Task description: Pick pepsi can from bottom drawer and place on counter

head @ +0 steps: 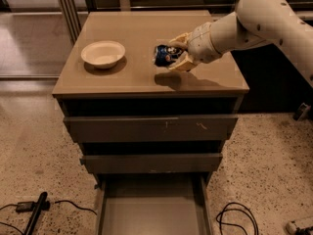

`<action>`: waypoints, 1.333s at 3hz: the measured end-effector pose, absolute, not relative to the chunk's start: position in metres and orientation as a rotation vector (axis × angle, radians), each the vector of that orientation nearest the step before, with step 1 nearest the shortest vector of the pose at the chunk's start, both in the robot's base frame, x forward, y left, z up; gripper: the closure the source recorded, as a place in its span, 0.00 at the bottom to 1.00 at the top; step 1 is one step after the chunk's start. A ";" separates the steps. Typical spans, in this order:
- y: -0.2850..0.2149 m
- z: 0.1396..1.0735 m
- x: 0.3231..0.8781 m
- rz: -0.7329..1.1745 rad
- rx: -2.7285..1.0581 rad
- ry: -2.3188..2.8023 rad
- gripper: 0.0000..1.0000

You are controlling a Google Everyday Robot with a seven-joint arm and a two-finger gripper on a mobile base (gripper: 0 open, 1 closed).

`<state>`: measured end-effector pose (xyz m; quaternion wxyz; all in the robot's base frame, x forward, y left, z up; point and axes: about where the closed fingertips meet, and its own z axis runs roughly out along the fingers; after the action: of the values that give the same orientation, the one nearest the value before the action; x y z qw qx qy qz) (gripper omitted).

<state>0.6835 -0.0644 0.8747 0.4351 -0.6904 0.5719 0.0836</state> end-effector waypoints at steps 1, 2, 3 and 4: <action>-0.059 0.872 0.701 0.247 -1.724 1.421 1.00; -0.056 0.860 0.712 0.241 -1.753 1.456 1.00; -0.056 0.842 0.724 0.241 -1.774 1.504 1.00; -0.056 0.836 0.728 0.247 -1.783 1.525 1.00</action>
Offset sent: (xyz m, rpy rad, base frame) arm 0.0410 0.0058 -0.0263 -0.0759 0.0712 -0.0059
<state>0.7283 -0.0564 0.8365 0.3813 -0.6986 0.5976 0.0970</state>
